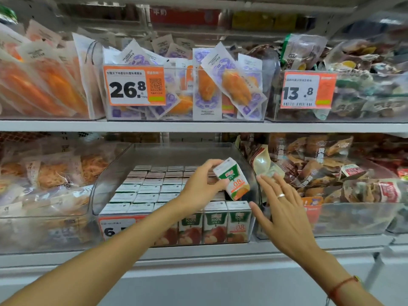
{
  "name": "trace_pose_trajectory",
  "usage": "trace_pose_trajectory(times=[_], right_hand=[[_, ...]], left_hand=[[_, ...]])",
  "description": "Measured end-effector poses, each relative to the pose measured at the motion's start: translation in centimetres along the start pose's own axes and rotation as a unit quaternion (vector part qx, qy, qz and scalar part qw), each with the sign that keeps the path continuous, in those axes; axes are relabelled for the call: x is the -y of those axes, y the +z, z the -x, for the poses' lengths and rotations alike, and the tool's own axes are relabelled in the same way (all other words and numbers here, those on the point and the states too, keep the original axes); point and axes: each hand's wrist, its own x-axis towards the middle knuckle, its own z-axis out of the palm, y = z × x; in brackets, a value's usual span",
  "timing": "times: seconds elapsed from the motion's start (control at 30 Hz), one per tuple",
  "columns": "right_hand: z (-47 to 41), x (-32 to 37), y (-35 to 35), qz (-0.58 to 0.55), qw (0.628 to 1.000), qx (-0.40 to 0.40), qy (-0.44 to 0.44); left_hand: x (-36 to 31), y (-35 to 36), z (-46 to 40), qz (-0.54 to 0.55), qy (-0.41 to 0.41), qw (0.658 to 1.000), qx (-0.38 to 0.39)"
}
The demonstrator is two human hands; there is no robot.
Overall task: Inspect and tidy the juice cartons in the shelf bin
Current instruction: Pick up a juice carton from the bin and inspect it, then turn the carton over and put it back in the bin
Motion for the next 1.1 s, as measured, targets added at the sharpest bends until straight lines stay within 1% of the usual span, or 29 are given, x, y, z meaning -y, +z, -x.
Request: trace_pose_trajectory(times=[0.1, 0.2, 0.37, 0.47, 0.53, 0.73, 0.83, 0.93, 1.1], right_hand=[[-0.1, -0.1, 0.2, -0.011, 1.000, -0.010, 0.003], [-0.2, -0.2, 0.4, -0.018, 1.000, -0.002, 0.009], [-0.1, -0.1, 0.3, -0.034, 0.999, -0.015, 0.010], [0.0, 0.0, 0.3, -0.037, 0.999, -0.018, 0.012], [-0.1, 0.0, 0.4, -0.040, 0.999, -0.016, 0.016], [-0.2, 0.0, 0.5, -0.048, 0.999, -0.010, 0.023], [-0.3, 0.0, 0.5, -0.047, 0.999, -0.009, 0.021], [-0.3, 0.0, 0.5, -0.051, 0.998, -0.009, 0.022], [-0.3, 0.2, 0.5, -0.057, 0.998, -0.017, 0.030]], left_hand=[[-0.4, -0.8, -1.2, -0.089, 0.036, 0.993, 0.067], [-0.5, -0.5, -2.2, -0.163, 0.037, 0.978, 0.127], [0.5, 1.1, -3.1, -0.317, 0.044, 0.933, 0.168], [1.5, 1.5, -3.0, -0.325, 0.008, 0.933, 0.156], [1.9, 1.4, -3.0, -0.330, 0.012, 0.932, 0.148], [2.3, 1.1, -3.1, -0.382, 0.035, 0.917, 0.110], [2.2, 0.7, -3.8, -0.389, 0.035, 0.910, 0.136], [2.2, 0.4, -5.3, -0.393, 0.031, 0.907, 0.145], [2.2, 0.7, -8.0, -0.447, 0.004, 0.877, 0.179]])
